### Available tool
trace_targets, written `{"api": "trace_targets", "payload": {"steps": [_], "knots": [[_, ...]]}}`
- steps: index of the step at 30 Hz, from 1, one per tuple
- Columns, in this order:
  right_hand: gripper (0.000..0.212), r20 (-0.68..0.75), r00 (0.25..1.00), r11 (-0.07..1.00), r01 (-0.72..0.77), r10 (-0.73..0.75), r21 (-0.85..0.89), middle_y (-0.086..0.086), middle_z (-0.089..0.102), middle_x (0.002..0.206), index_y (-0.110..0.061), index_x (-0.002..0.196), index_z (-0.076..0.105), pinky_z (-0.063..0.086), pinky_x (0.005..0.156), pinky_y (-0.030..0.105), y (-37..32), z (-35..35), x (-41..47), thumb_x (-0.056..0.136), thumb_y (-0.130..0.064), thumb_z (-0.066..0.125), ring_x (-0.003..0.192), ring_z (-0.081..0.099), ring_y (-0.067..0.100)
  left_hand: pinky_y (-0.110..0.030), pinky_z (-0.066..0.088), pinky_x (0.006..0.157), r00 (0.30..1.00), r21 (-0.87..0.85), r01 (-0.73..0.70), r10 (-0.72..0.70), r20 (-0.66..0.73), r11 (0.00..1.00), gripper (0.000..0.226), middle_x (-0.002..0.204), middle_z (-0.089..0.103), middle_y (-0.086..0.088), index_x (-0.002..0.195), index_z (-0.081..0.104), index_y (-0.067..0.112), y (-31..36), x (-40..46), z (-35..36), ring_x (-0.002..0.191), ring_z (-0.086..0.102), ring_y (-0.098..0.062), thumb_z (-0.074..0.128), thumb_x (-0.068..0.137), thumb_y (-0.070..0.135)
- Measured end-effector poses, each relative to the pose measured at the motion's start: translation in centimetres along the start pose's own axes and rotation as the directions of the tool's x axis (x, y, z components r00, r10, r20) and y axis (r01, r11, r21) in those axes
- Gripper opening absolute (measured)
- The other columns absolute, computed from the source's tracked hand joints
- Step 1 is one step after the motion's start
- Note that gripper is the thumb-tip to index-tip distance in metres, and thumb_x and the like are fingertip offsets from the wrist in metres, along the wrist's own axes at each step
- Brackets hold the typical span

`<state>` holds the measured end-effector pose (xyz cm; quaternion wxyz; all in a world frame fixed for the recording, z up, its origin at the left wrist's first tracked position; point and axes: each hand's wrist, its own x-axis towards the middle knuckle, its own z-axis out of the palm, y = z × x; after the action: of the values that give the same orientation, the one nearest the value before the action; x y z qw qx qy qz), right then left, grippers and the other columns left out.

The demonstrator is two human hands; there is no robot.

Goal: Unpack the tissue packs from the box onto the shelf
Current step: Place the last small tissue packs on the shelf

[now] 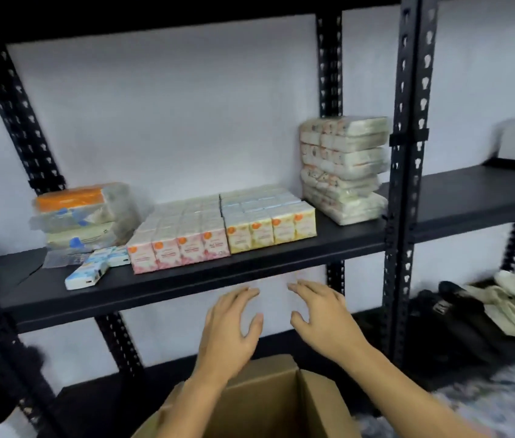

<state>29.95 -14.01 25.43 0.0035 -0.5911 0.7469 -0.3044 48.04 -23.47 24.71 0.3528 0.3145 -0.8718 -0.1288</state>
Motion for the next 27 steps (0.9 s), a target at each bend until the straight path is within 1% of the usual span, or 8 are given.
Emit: {"api": "trace_targets", "payload": {"steps": [4,9,13,16,18,20,22,27], "knots": [[0.056,0.038,0.974,0.974,-0.224,0.223,0.035,-0.009,0.04,0.152,-0.03,0.148,0.04,0.022,0.114,0.038,6.5,1.8,-5.2,0.093,-0.036,0.05,0.141,0.032,0.012,-0.025,0.028,0.108,0.987,-0.034,0.032,-0.026,0.158,0.999,0.043,0.14,0.043,0.023,0.137,0.046,0.04,1.5,-1.7,6.6,0.129,0.035,0.006,0.046,0.095,0.048],[0.057,0.132,0.85,0.845,-0.523,0.509,0.109,-0.003,0.044,0.149,-0.028,0.147,0.041,0.036,0.107,0.042,14.2,4.7,-11.5,0.093,-0.033,0.053,0.133,0.043,0.02,-0.035,0.036,0.111,0.932,-0.115,0.108,-0.061,0.357,0.987,0.04,0.136,0.049,0.017,0.133,0.052,0.035,3.4,-4.6,15.1,0.128,0.042,-0.005,0.051,0.094,0.042],[0.05,0.28,0.565,0.471,-0.815,0.776,0.338,0.02,0.057,0.132,-0.012,0.143,0.044,0.044,0.082,0.035,20.7,6.7,-17.4,0.096,-0.024,0.058,0.111,0.058,0.035,-0.028,0.036,0.109,0.869,-0.117,0.113,-0.042,0.494,0.987,0.036,0.136,0.051,0.013,0.131,0.055,0.03,5.2,-6.8,21.2,0.128,0.045,-0.006,0.056,0.095,0.032],[0.037,0.343,0.335,0.216,-0.915,0.878,0.342,0.019,0.064,0.104,-0.006,0.11,0.062,0.044,0.07,0.029,24.1,9.5,-21.8,0.085,-0.034,0.064,0.095,0.063,0.034,-0.02,0.035,0.101,0.793,-0.099,0.132,-0.045,0.608,0.986,0.034,0.132,0.052,0.01,0.129,0.057,0.026,5.9,-8.1,25.9,0.124,0.046,-0.008,0.056,0.095,0.033],[0.041,0.403,0.276,0.167,-0.944,0.873,0.285,0.02,0.065,0.102,-0.004,0.106,0.063,0.045,0.071,0.028,25.5,12.4,-23.0,0.079,-0.035,0.065,0.095,0.064,0.032,-0.022,0.04,0.098,0.743,-0.061,0.133,-0.059,0.667,0.989,0.033,0.128,0.053,0.011,0.126,0.058,0.027,5.9,-8.9,28.8,0.12,0.049,-0.009,0.054,0.095,0.034],[0.05,0.445,0.254,0.165,-0.959,0.859,0.229,0.017,0.064,0.114,-0.011,0.126,0.055,0.048,0.085,0.033,26.7,15.4,-23.2,0.081,-0.031,0.066,0.107,0.062,0.033,-0.027,0.043,0.099,0.685,-0.018,0.147,-0.088,0.723,0.989,0.033,0.128,0.052,0.011,0.126,0.058,0.028,5.6,-9.7,31.5,0.119,0.05,-0.011,0.054,0.094,0.034],[0.065,0.461,0.217,0.138,-0.97,0.861,0.2,0.018,0.058,0.126,-0.015,0.141,0.044,0.05,0.084,0.036,28.5,18.3,-23.6,0.083,-0.033,0.065,0.108,0.061,0.035,-0.029,0.041,0.099,0.632,0.018,0.157,-0.114,0.767,0.988,0.032,0.128,0.053,0.007,0.125,0.059,0.024,5.1,-10.3,34.1,0.12,0.049,-0.015,0.055,0.094,0.032],[0.074,0.365,-0.005,-0.078,-0.98,0.931,0.185,0.018,0.05,0.137,-0.015,0.149,0.033,0.048,0.096,0.038,31.7,22.6,-25.6,0.086,-0.037,0.064,0.121,0.054,0.037,-0.032,0.044,0.095,0.527,0.127,0.082,-0.151,0.836,0.989,0.038,0.131,0.055,0.007,0.127,0.057,0.028,3.7,-11.5,40.4,0.119,0.053,-0.017,0.053,0.09,0.038]]}}
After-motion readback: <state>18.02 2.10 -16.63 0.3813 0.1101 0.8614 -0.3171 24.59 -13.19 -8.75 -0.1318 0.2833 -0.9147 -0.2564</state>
